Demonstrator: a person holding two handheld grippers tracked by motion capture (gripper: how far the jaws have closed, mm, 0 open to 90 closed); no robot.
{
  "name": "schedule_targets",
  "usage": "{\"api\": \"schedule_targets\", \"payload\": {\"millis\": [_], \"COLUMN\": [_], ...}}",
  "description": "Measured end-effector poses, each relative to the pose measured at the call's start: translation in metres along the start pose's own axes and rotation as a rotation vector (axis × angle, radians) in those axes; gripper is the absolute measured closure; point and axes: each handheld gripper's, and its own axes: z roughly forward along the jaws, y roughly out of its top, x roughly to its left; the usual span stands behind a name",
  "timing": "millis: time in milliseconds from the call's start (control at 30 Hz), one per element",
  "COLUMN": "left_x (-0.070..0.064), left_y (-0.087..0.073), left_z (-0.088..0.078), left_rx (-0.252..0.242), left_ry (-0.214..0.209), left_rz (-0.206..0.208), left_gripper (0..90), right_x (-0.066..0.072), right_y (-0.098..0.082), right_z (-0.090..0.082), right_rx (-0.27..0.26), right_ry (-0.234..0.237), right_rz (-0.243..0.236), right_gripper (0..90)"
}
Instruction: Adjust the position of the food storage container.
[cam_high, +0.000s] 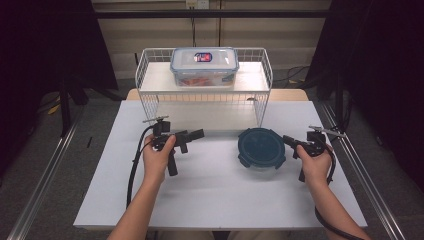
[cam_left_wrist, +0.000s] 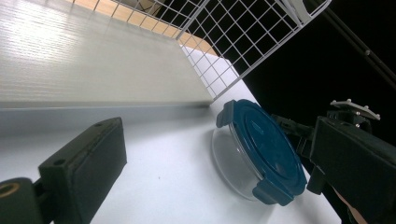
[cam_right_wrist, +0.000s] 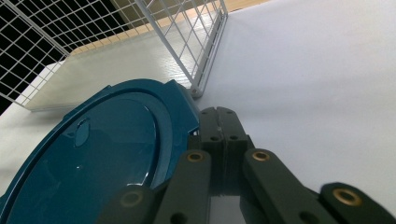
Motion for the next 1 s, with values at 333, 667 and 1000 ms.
{"api": "schedule_targets", "payload": {"millis": [333, 667, 1000], "left_x": [-0.0006, -0.0004, -0.0010], "left_y": [-0.0010, -0.0008, 0.0009], "left_z": [0.0028, 0.0021, 0.0010], "left_rx": [0.000, -0.005, -0.026], "left_ry": [-0.006, 0.000, -0.016], "left_rz": [-0.011, -0.008, -0.021], "left_gripper": [3.5, 3.4, 3.3], "right_x": [0.0022, 0.0037, 0.0005], "right_y": [-0.0026, -0.0017, -0.0082], "right_z": [-0.0033, -0.0024, 0.0020], "right_rx": [-0.001, -0.018, 0.040], "right_ry": [-0.013, -0.001, -0.009], "right_rz": [0.002, 0.002, 0.022], "right_gripper": [90.0, 90.0, 90.0]}}
